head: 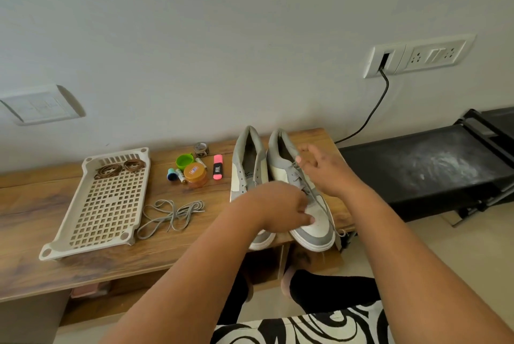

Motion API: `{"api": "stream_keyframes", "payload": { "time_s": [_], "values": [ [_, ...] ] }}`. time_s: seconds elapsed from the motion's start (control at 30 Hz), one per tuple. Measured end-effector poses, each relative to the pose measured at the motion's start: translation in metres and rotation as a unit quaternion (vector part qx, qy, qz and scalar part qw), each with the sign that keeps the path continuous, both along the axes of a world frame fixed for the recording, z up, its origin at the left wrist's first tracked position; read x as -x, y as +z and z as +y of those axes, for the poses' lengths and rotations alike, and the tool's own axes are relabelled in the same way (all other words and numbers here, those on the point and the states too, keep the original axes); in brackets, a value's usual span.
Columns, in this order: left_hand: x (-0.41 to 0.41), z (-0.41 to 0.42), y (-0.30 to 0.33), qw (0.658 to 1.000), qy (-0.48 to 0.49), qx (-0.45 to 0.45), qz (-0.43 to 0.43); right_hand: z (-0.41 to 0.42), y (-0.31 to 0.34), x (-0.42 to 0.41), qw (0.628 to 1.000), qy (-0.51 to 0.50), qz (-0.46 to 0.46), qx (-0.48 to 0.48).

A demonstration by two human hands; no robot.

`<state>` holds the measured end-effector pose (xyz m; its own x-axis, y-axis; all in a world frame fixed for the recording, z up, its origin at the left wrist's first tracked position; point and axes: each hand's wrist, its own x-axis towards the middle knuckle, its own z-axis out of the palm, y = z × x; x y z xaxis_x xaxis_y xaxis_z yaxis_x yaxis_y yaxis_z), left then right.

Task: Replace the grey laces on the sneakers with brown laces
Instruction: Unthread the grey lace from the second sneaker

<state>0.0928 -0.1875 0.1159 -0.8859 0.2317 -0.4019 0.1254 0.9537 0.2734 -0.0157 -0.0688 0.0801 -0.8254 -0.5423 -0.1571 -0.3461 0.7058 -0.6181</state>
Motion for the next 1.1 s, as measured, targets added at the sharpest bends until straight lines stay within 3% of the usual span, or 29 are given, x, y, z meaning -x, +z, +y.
{"api": "stream_keyframes", "payload": {
  "time_s": [0.1, 0.17, 0.27, 0.33, 0.4, 0.47, 0.57, 0.67, 0.73, 0.8, 0.83, 0.87, 0.9, 0.93, 0.97, 1.0, 1.03, 1.1],
  "values": [
    [-0.010, 0.024, 0.006, 0.996, -0.067, -0.060, -0.019, -0.002, -0.004, -0.009, 0.997, 0.049, -0.031, -0.041],
    [-0.007, 0.025, -0.003, 0.991, -0.072, -0.103, -0.052, -0.001, -0.007, -0.005, 0.999, 0.015, -0.036, -0.025],
    [0.003, 0.007, -0.024, 0.979, 0.028, -0.196, -0.051, 0.011, -0.014, 0.010, 0.997, -0.066, -0.024, 0.013],
    [0.012, -0.004, -0.038, 0.948, 0.157, -0.278, -0.015, 0.020, -0.017, 0.018, 0.987, -0.101, -0.086, 0.092],
    [0.022, -0.009, -0.051, 0.867, 0.308, -0.391, 0.024, 0.026, -0.014, 0.019, 0.947, -0.122, -0.210, 0.208],
    [0.031, -0.008, -0.060, 0.746, 0.418, -0.518, 0.008, 0.032, -0.007, 0.016, 0.893, -0.109, -0.321, 0.295],
    [0.041, 0.001, -0.070, 0.587, 0.454, -0.668, -0.054, 0.037, 0.002, 0.014, 0.849, -0.041, -0.393, 0.351],
    [0.045, 0.010, -0.073, 0.507, 0.468, -0.721, -0.068, 0.040, 0.004, 0.014, 0.846, -0.010, -0.406, 0.344],
    [0.045, 0.009, -0.068, 0.469, 0.504, -0.723, -0.051, 0.043, 0.000, 0.019, 0.885, -0.057, -0.351, 0.300],
    [0.044, -0.002, -0.061, 0.480, 0.556, -0.679, 0.007, 0.050, -0.003, 0.026, 0.952, -0.155, -0.190, 0.181],
    [0.044, -0.011, -0.058, 0.512, 0.573, -0.637, 0.050, 0.057, -0.007, 0.030, 0.971, -0.199, -0.086, 0.103],
    [0.042, -0.021, -0.055, 0.566, 0.580, -0.577, 0.096, 0.063, -0.009, 0.033, 0.973, -0.226, -0.002, 0.038],
    [0.040, -0.033, -0.053, 0.656, 0.571, -0.472, 0.143, 0.067, -0.012, 0.034, 0.971, -0.236, 0.049, 0.002],
    [0.036, -0.043, -0.053, 0.759, 0.539, -0.316, 0.183, 0.068, -0.014, 0.034, 0.970, -0.232, 0.072, -0.014],
    [0.033, -0.049, -0.054, 0.830, 0.488, -0.159, 0.218, 0.065, -0.016, 0.035, 0.972, -0.222, 0.078, -0.019],
    [0.030, -0.052, -0.055, 0.860, 0.436, -0.053, 0.262, 0.058, -0.017, 0.034, 0.976, -0.201, 0.079, -0.022],
    [0.031, -0.050, -0.058, 0.869, 0.395, -0.008, 0.298, 0.049, -0.019, 0.032, 0.982, -0.169, 0.078, -0.023],
    [0.033, -0.036, -0.060, 0.877, 0.342, -0.024, 0.336, 0.025, -0.022, 0.024, 0.993, -0.088, 0.077, -0.005]
  ]
}}
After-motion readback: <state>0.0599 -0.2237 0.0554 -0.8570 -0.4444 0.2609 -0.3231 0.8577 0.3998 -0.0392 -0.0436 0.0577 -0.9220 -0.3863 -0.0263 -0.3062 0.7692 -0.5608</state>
